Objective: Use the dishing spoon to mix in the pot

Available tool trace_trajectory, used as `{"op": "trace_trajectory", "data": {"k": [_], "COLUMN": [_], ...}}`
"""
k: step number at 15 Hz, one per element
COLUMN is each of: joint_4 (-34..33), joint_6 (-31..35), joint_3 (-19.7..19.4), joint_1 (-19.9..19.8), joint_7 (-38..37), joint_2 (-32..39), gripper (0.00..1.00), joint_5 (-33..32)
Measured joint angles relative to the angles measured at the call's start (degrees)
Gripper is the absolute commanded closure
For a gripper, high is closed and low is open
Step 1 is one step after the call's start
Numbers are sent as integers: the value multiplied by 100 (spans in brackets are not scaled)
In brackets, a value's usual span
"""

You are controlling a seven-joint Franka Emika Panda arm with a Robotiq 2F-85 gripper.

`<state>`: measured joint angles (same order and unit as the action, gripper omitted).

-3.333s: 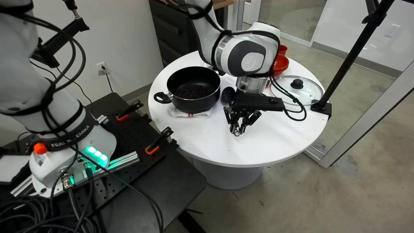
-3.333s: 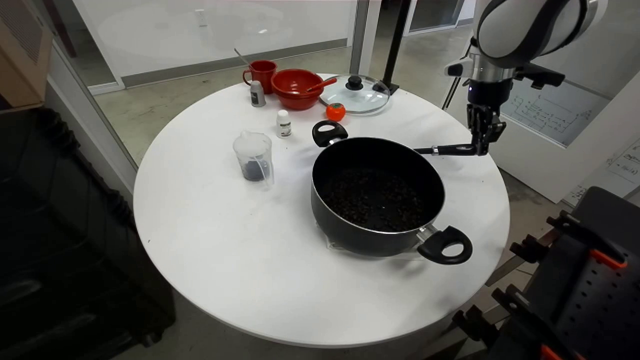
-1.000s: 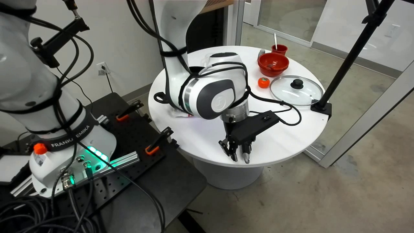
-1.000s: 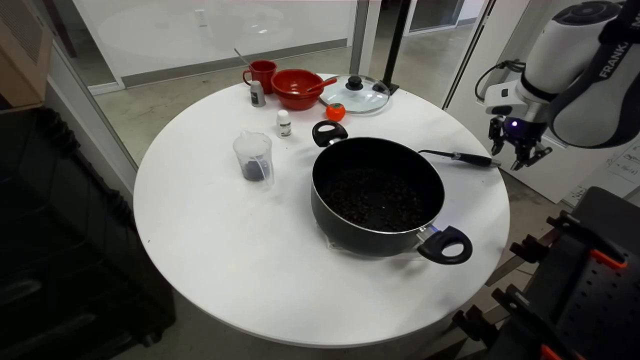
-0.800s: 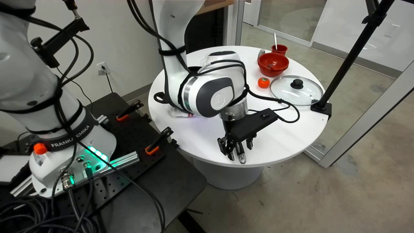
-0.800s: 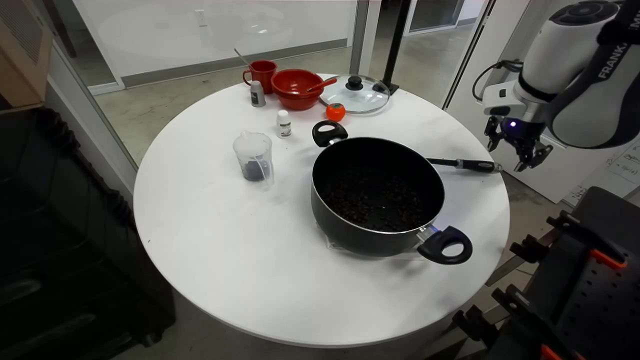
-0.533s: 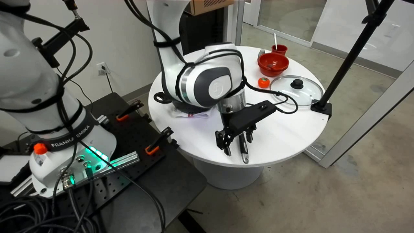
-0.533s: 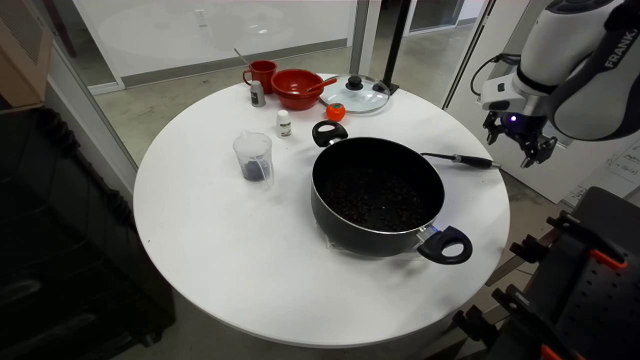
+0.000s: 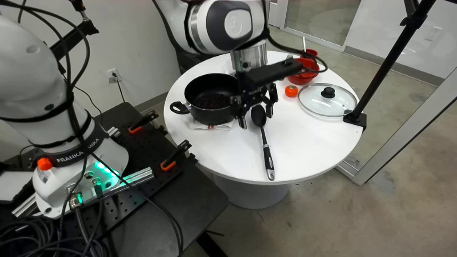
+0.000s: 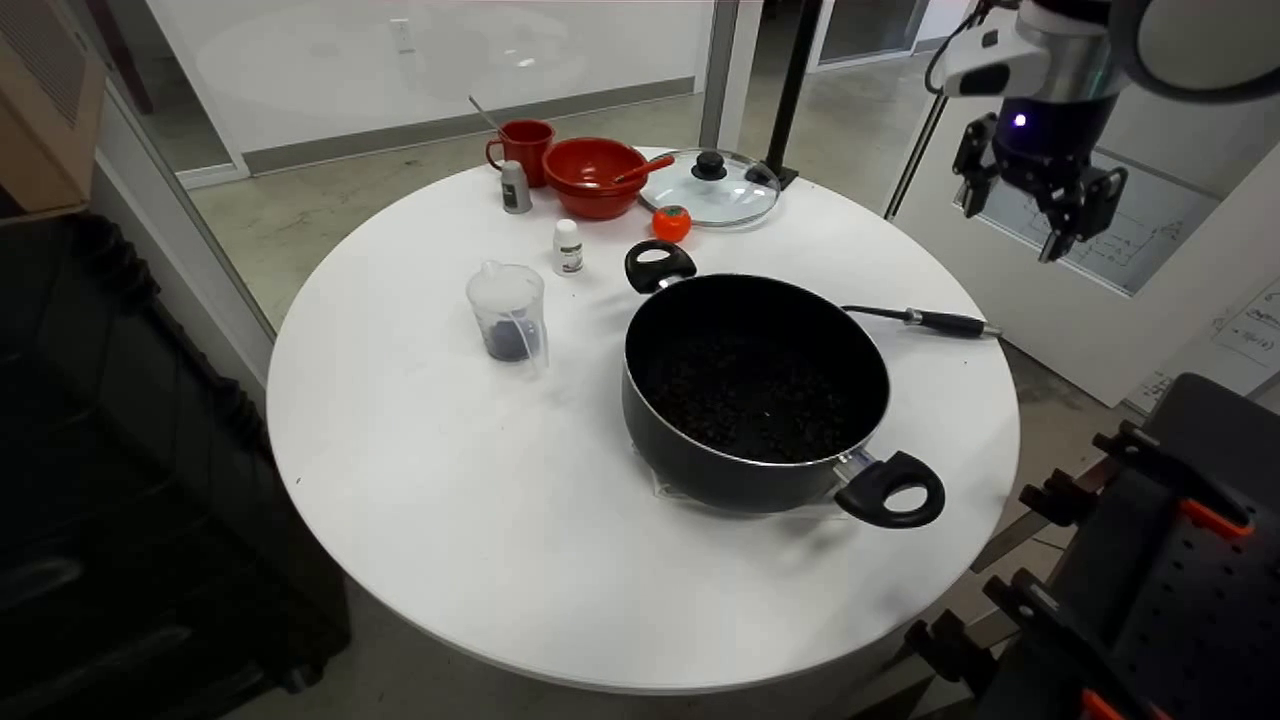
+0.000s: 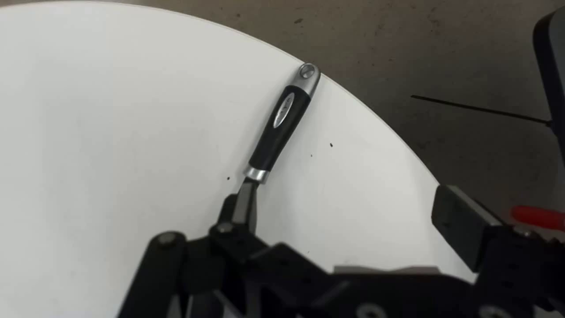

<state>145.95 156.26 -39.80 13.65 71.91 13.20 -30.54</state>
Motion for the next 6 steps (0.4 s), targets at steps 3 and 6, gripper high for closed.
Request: {"op": "trace_trajectory", "data": {"k": [3,6], "joint_4": [-143,-114], "joint_6": [-673,-662], "joint_3": [583,991], "joint_1": [-371,-829], "joint_7": [-809,-805], "joint_2": [-807,-767], "gripper": [0,0], "joint_5": [-519,-520]}}
